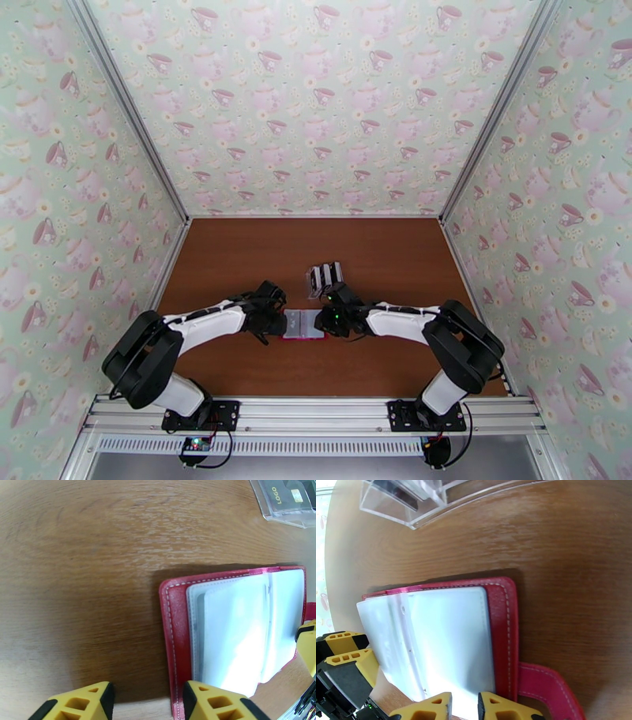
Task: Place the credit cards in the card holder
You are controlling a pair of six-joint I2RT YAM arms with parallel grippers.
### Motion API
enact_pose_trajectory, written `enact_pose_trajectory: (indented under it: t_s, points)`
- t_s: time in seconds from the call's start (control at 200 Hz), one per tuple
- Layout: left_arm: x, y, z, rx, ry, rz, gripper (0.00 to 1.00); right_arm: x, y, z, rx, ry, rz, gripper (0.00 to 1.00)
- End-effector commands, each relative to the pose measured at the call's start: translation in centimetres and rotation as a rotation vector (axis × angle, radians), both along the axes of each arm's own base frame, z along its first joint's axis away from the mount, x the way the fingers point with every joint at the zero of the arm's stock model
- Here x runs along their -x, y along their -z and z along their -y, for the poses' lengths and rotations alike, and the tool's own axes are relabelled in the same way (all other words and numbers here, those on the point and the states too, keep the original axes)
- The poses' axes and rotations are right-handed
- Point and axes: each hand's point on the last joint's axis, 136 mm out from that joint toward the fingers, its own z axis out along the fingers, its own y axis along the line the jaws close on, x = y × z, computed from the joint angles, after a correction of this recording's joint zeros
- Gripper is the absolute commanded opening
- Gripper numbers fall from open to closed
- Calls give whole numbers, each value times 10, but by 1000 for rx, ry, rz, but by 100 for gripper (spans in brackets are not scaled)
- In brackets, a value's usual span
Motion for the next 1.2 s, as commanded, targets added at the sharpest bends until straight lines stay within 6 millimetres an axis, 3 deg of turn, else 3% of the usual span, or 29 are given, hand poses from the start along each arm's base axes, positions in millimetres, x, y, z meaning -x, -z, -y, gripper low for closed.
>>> enact_pose_trajectory:
  t_s: [0.0, 0.275, 0.541, 0.716, 0.856, 1.197]
  points:
    - [-11, -25, 4, 27, 9, 52, 54, -9, -20, 1, 6, -7, 59, 26]
    - [-37, -69, 11, 46, -4, 151, 60, -31, -64, 9, 81, -34, 186, 37]
    - [-74, -99, 35, 109, -16, 223, 62, -74, -107, 40, 163, -24, 292, 47]
    - [-95, -102, 55, 177, -22, 209, 66, -107, -124, 63, 204, -7, 337, 50]
    - [-108, -101, 68, 220, -26, 193, 69, -130, -125, 78, 295, -14, 346, 51]
    - [-125, -75, 96, 320, -41, 105, 69, -158, -114, 84, 416, -65, 334, 52]
